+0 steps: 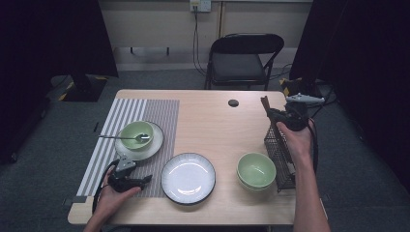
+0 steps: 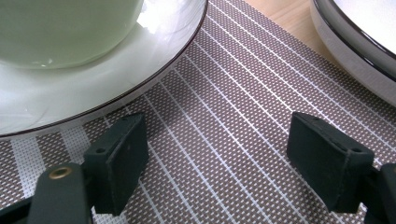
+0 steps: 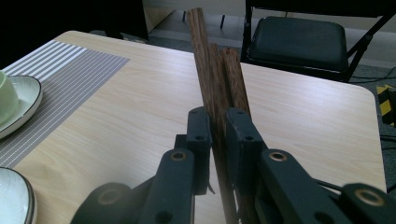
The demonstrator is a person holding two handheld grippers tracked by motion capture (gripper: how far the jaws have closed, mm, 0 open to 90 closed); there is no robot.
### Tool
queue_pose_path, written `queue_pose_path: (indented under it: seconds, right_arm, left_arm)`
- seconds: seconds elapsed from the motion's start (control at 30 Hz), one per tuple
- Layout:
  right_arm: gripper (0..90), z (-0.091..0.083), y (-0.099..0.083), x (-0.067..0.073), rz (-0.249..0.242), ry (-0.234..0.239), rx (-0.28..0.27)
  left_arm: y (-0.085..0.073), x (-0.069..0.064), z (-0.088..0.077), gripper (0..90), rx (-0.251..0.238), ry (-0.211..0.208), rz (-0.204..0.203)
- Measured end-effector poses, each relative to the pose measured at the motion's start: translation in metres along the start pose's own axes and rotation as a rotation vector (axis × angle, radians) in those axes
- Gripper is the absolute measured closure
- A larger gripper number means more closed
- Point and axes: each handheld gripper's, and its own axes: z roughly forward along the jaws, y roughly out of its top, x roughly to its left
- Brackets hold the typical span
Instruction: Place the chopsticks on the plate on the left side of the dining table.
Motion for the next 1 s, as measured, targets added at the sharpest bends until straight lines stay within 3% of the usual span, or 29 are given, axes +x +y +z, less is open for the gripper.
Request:
queue_pose_path:
  seconds: [0.33, 0.53, 1.0]
  right_arm:
    - [77.6, -0.010, -0.009, 0.002, -0.004, 0.038, -0.010]
    - [78.3, -0.007, -0.014, 0.000, -0.003, 0.046, 0.017]
    - [78.7, -0.007, -0.016, -0.001, -0.011, 0.015, 0.050]
  left_arm:
    - [0.000, 0.000, 0.000, 20.2, -0.001, 0.000, 0.001]
    - [0.000, 0.000, 0.000, 20.2, 0.000, 0.000, 0.000]
    - [0.000, 0.000, 0.000, 20.2, 0.000, 0.000, 0.000]
